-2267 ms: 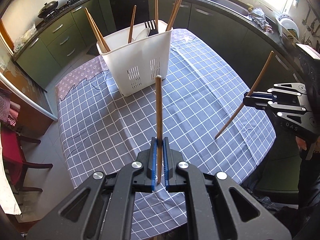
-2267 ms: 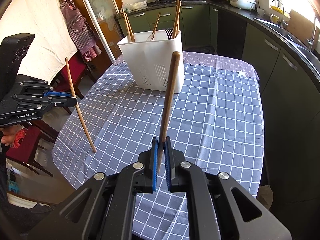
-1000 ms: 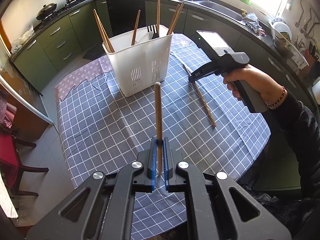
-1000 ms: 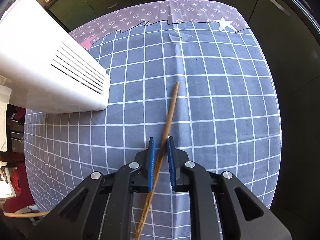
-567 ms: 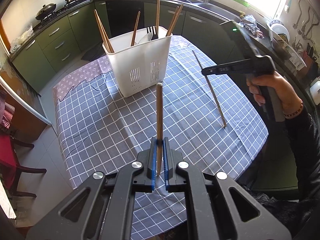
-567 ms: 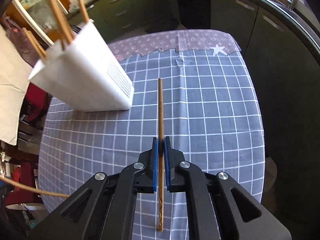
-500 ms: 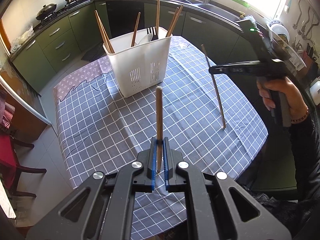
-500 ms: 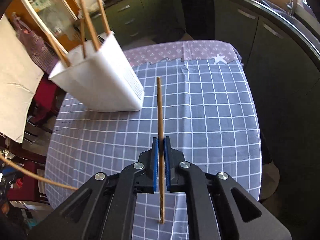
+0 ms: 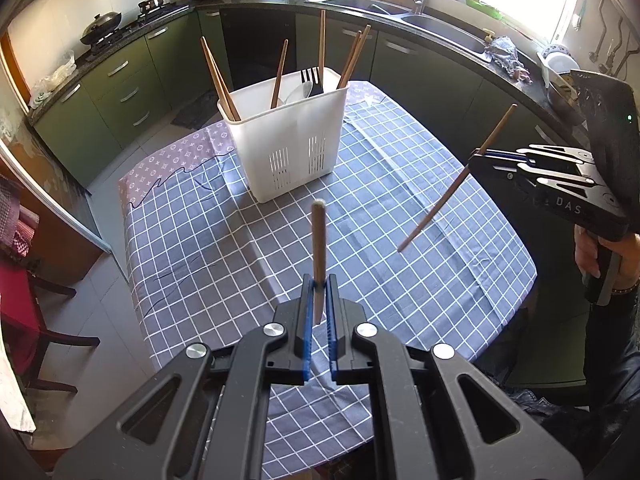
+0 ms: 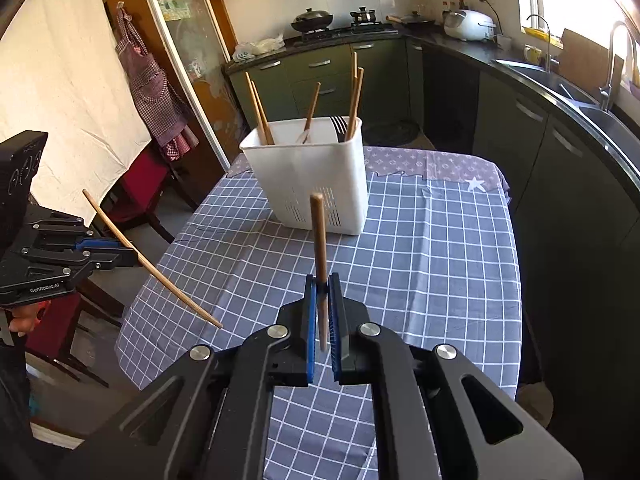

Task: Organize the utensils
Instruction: 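Carry both upright chopsticks over the white holder, then lower both chopsticks into the white holder and open both grippers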

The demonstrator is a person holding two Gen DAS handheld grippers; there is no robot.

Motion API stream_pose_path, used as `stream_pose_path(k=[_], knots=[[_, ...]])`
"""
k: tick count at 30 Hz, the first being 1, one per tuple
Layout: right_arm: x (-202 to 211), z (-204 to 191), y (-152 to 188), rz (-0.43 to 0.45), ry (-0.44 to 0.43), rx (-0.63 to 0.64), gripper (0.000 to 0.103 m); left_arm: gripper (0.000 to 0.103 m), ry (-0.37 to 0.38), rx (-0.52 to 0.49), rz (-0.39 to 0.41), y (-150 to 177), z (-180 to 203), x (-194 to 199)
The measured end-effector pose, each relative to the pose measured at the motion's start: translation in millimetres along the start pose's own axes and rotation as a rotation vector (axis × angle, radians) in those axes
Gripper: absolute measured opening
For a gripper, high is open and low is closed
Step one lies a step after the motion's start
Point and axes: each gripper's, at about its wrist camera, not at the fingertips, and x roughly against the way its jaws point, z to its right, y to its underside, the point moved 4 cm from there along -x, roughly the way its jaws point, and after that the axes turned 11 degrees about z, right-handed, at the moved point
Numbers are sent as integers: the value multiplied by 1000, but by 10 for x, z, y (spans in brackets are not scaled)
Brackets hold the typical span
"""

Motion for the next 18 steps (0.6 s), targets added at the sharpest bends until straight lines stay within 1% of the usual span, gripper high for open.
stream_pose_path(k=[4, 7, 11, 14, 18], knots=[[79, -119, -241, 34, -23, 24, 7, 6, -2, 1, 13, -99, -18, 63], [183, -232, -513, 72, -38, 48, 7, 6, -2, 5, 34, -259, -55, 148], [339, -387, -968, 133, -54, 80, 7, 6, -9, 14, 84, -593, -131, 318], [407, -491, -1329, 176, -51, 104, 7, 6, -21, 20, 135, -903, -194, 462], [354, -529, -1771, 211, -33, 109, 7, 6, -25, 36, 212, -1327, -293, 650]])
